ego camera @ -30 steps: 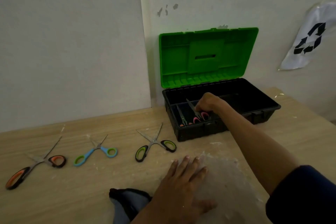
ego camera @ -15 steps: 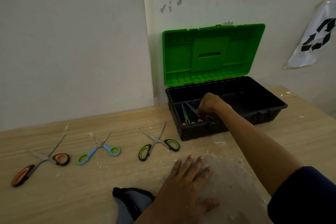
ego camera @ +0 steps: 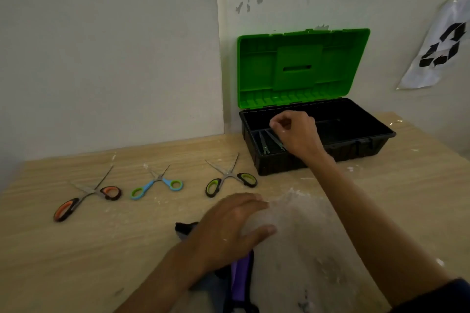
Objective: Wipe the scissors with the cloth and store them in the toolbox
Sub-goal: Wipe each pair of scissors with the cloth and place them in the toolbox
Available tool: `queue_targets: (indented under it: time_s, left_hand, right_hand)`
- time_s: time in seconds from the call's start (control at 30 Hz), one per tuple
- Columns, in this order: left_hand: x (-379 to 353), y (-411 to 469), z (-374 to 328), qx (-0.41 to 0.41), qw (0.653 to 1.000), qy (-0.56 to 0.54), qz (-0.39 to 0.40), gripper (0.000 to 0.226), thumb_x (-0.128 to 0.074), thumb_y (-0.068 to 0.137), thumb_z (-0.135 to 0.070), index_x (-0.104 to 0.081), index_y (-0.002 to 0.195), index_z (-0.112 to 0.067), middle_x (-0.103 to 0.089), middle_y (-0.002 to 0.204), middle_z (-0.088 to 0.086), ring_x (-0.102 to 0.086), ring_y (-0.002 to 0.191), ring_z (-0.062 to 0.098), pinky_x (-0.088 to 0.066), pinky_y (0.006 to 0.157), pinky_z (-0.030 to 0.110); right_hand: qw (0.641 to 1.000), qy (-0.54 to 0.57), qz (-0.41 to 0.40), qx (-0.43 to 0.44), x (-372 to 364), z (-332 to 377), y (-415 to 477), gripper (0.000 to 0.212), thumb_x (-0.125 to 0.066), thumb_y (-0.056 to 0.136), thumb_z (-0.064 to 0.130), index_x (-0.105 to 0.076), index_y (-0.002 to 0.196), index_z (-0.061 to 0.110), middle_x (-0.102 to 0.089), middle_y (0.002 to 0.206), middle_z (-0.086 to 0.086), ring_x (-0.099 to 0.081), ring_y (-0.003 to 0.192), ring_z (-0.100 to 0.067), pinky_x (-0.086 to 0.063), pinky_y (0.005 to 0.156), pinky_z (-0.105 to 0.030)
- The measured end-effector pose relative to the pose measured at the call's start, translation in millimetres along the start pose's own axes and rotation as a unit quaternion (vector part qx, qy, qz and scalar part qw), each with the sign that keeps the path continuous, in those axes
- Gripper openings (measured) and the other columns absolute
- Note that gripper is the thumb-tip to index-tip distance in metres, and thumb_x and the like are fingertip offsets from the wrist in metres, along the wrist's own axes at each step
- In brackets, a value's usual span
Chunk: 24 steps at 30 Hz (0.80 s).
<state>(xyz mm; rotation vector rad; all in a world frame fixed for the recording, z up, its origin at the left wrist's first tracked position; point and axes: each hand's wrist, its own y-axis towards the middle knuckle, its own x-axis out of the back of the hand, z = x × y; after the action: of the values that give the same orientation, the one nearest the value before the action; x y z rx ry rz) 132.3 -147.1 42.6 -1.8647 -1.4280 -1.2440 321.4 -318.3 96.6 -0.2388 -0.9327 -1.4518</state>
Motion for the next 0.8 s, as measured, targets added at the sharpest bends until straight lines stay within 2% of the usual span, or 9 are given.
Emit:
queue_targets:
  time_s: [0.1, 0.17, 0.23, 0.3, 0.4, 0.5, 0.6, 0.7, 0.8]
  left_hand:
    - [21.8, -29.5, 28.4, 0.04, 0.999, 0.016, -0.032, 0.08, -0.043, 0.079, -0.087, -0.056, 0.14, -0.037, -0.051, 0.146, -0.021, -0.042, 0.135, -0.002, -0.037, 0.114, 0.027]
    - [32.1, -49.6, 48.0, 0.1, 0.995, -0.024, -0.007, 0.093, -0.052, 0.065, -0.095, -0.052, 0.141, -0.042, -0.049, 0.14, -0.028, -0.044, 0.129, -0.007, -0.039, 0.105, 0.019]
    - [40.8, -62.9, 63.1, 0.146, 0.984, -0.1, 0.026, 0.099, -0.07, 0.051, -0.089, -0.054, 0.138, -0.044, -0.055, 0.132, -0.03, -0.053, 0.121, -0.009, -0.048, 0.098, 0.019]
    - [47.2, -70.0, 73.8, 0.153, 0.974, -0.157, 0.054, 0.086, -0.086, 0.052, -0.071, -0.061, 0.13, -0.043, -0.065, 0.122, -0.027, -0.06, 0.116, -0.006, -0.055, 0.096, 0.027]
    - [55.0, -72.3, 80.8, 0.137, 0.971, -0.18, 0.075, 0.049, -0.09, 0.07, -0.041, -0.073, 0.114, -0.034, -0.074, 0.109, -0.018, -0.068, 0.104, 0.001, -0.057, 0.09, 0.031]
    - [59.7, -73.2, 77.4, 0.125, 0.973, -0.192, 0.041, 0.024, -0.088, 0.077, -0.025, -0.075, 0.097, -0.023, -0.077, 0.094, -0.007, -0.07, 0.09, 0.008, -0.057, 0.083, 0.034]
    - [70.1, -75.1, 64.4, 0.094, 0.967, -0.236, -0.01, 0.014, -0.083, 0.083, -0.018, -0.073, 0.093, -0.019, -0.075, 0.097, 0.001, -0.071, 0.095, 0.018, -0.055, 0.086, 0.033]
    - [86.7, -77.9, 52.0, 0.05, 0.949, -0.299, -0.084, 0.012, -0.08, 0.085, -0.015, -0.07, 0.089, -0.021, -0.074, 0.102, 0.007, -0.071, 0.099, 0.025, -0.057, 0.083, 0.034]
    - [97.2, -78.5, 42.4, 0.028, 0.923, -0.36, -0.135, 0.013, -0.08, 0.084, -0.018, -0.07, 0.091, -0.02, -0.073, 0.088, -0.005, -0.07, 0.082, 0.009, -0.055, 0.069, 0.021]
  right_hand:
    - [0.997, 0.071, 0.01, 0.021, -9.2, 22.2, -59.6, 0.004, -0.068, 0.09, 0.026, -0.071, 0.092, 0.028, -0.066, 0.08, 0.019, -0.062, 0.077, 0.009, -0.046, 0.066, -0.002]
    - [0.995, 0.08, 0.065, 0.006, -22.5, 29.3, -95.4, 0.006, -0.066, 0.091, 0.027, -0.069, 0.096, 0.028, -0.065, 0.081, 0.019, -0.061, 0.08, 0.009, -0.047, 0.066, -0.005]
    - [0.991, 0.075, 0.109, 0.004, -34.0, 33.8, -121.4, 0.009, -0.065, 0.091, 0.029, -0.069, 0.098, 0.027, -0.064, 0.081, 0.018, -0.06, 0.081, 0.009, -0.047, 0.066, -0.005]
    - [0.988, 0.09, 0.128, 0.004, -40.0, 37.9, -139.8, 0.012, -0.063, 0.092, 0.033, -0.07, 0.098, 0.026, -0.066, 0.082, 0.017, -0.061, 0.08, 0.007, -0.046, 0.066, -0.005]
    - [0.98, 0.111, 0.164, 0.019, -43.3, 48.0, -158.8, 0.021, -0.058, 0.091, 0.048, -0.069, 0.096, 0.031, -0.067, 0.083, 0.016, -0.061, 0.083, 0.007, -0.047, 0.069, -0.006]
    - [0.971, 0.091, 0.219, 0.035, -47.0, 59.2, -172.8, 0.047, -0.055, 0.079, 0.071, -0.066, 0.104, 0.033, -0.066, 0.092, 0.017, -0.061, 0.085, 0.004, -0.052, 0.07, -0.013]
    - [0.96, 0.073, 0.266, 0.058, -48.1, 70.9, -182.1, 0.069, -0.06, 0.066, 0.082, -0.055, 0.118, 0.037, -0.06, 0.108, 0.019, -0.057, 0.097, 0.003, -0.052, 0.079, -0.018]
    - [0.95, 0.113, 0.278, 0.088, -46.9, 84.4, -188.1, 0.059, -0.069, 0.063, 0.078, -0.044, 0.112, 0.058, -0.057, 0.107, 0.031, -0.056, 0.099, 0.008, -0.053, 0.079, -0.014]
    - [0.938, 0.194, 0.274, 0.084, -41.8, 93.1, -187.6, 0.047, -0.073, 0.07, 0.064, -0.054, 0.111, 0.051, -0.063, 0.105, 0.029, -0.061, 0.098, 0.007, -0.054, 0.077, -0.014]
